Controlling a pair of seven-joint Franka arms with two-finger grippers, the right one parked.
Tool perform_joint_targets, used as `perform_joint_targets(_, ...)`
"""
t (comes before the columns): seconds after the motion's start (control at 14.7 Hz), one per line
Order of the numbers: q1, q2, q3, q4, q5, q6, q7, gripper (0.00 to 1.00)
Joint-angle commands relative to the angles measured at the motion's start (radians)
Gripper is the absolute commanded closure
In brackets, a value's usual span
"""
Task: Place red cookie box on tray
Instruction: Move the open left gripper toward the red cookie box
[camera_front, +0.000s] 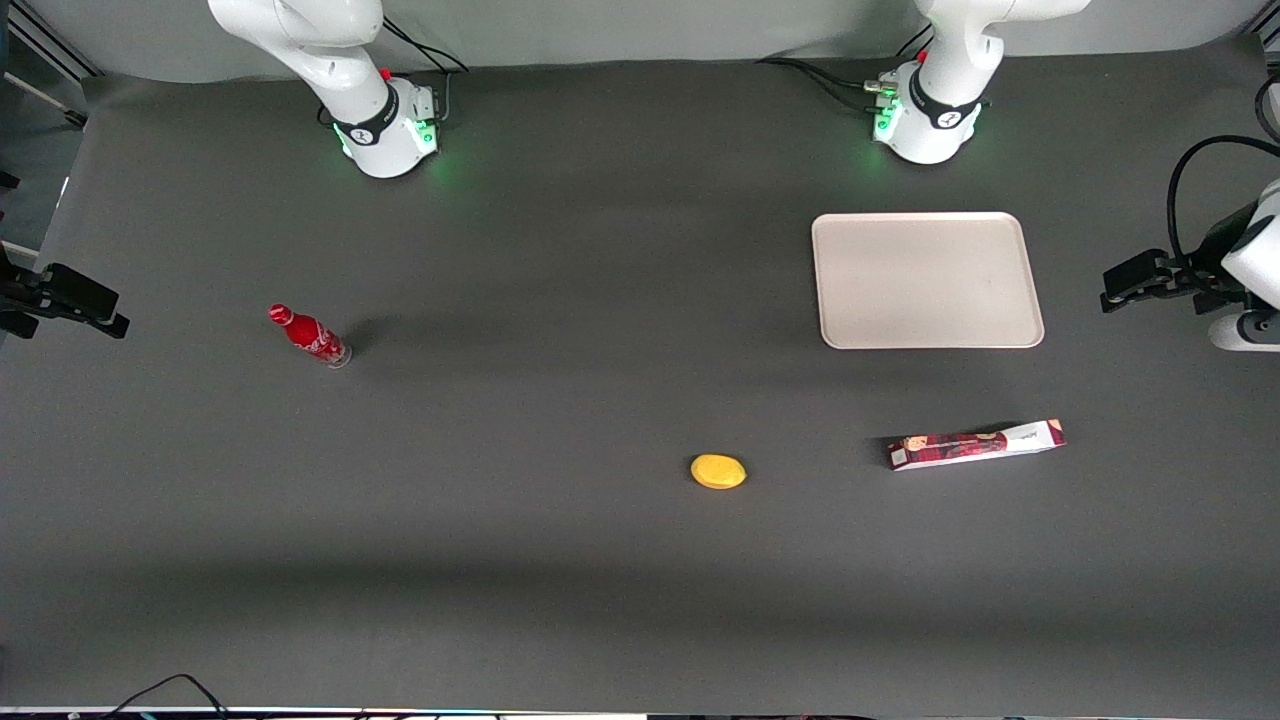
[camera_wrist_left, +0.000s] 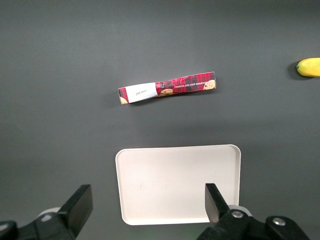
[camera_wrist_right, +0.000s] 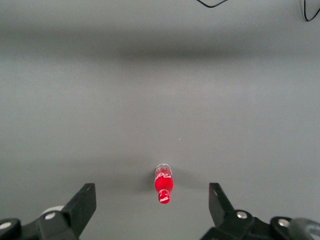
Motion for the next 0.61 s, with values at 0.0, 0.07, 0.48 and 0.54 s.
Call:
perform_joint_targets(0.0,-0.003,0.018,-0.001,0.040,0.007,-0.017,0.010,0.00)
perform_joint_targets(0.07,-0.003,0.018,-0.001,0.041,0.006,-0.017,0.010,0.00)
perform_joint_targets(0.48,-0.002,0.020,0.005,0.043,0.001,-0.023,-0.131,0.00)
perform_joint_targets(0.54,-0.003,0.026,0.002,0.044,0.004,-0.010,-0.258,0.00)
